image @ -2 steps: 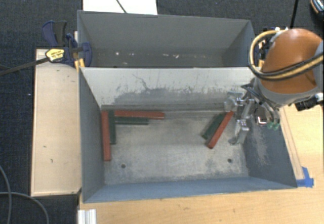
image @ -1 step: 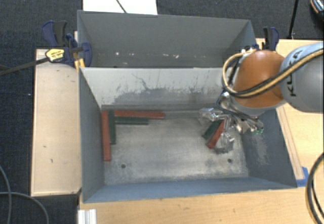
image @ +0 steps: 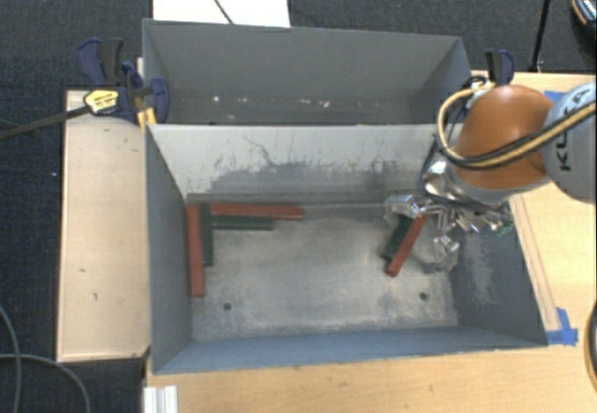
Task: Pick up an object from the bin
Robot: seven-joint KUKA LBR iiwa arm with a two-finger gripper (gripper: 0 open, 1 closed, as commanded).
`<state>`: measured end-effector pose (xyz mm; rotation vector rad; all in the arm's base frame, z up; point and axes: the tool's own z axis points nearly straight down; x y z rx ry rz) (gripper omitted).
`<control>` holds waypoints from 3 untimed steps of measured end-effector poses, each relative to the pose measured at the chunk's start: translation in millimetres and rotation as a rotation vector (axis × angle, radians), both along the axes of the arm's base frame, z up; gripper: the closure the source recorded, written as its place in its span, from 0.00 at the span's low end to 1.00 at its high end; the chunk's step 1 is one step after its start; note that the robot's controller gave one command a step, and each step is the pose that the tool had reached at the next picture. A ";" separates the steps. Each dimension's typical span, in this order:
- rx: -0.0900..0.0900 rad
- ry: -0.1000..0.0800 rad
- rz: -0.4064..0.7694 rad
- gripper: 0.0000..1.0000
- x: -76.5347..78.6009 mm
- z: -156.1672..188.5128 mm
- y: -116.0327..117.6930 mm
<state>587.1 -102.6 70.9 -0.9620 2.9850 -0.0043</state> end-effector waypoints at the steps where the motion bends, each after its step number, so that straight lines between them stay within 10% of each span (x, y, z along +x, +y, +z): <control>1: 0.004 -0.001 -0.002 1.00 0.7 0.7 3.4; 2: -0.001 -0.005 0.097 1.00 -2.7 147.2 1.9; 3: -0.001 0.000 0.306 1.00 -74.9 213.9 19.7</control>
Offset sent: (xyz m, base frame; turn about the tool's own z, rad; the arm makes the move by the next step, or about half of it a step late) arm 0.0000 0.0000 0.0000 0.0000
